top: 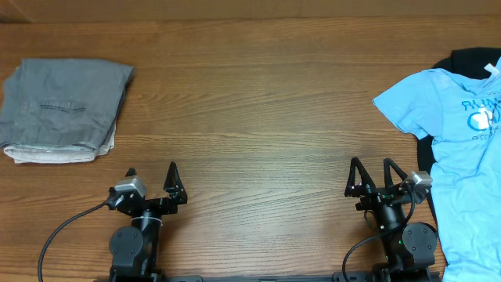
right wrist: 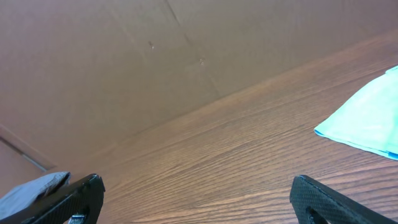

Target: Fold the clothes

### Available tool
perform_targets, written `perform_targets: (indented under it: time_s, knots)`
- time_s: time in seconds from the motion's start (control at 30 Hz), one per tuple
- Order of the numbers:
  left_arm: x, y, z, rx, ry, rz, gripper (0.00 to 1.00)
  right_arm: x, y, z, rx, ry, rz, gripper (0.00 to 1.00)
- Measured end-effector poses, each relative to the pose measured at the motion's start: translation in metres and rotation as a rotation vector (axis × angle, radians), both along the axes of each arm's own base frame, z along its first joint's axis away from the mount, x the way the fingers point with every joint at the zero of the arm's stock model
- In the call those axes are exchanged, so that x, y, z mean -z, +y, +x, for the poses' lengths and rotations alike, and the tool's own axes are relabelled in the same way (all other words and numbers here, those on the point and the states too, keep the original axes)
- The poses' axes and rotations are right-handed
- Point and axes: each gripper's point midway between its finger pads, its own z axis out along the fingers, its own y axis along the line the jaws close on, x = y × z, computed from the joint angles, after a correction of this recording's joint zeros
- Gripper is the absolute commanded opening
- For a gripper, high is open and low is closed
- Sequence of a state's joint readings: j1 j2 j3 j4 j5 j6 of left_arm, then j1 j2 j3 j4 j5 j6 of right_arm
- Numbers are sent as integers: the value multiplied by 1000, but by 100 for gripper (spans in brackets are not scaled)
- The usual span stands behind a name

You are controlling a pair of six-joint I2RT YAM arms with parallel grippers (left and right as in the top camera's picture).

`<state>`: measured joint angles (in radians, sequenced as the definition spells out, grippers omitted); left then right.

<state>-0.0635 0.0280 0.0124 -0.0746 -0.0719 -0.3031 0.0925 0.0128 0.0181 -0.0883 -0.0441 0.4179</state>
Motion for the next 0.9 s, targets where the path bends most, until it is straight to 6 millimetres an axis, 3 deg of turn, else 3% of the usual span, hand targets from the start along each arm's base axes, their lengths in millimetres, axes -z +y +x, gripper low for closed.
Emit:
perform_targets:
  time_s: [0.33, 0.9]
  knots:
    - [-2, -6, -1, 50, -9, 173, 99, 0, 0, 0, 0, 0, 0, 100]
    - [-1, -7, -1, 59, -10, 202, 100, 0, 0, 0, 0, 0, 0, 100]
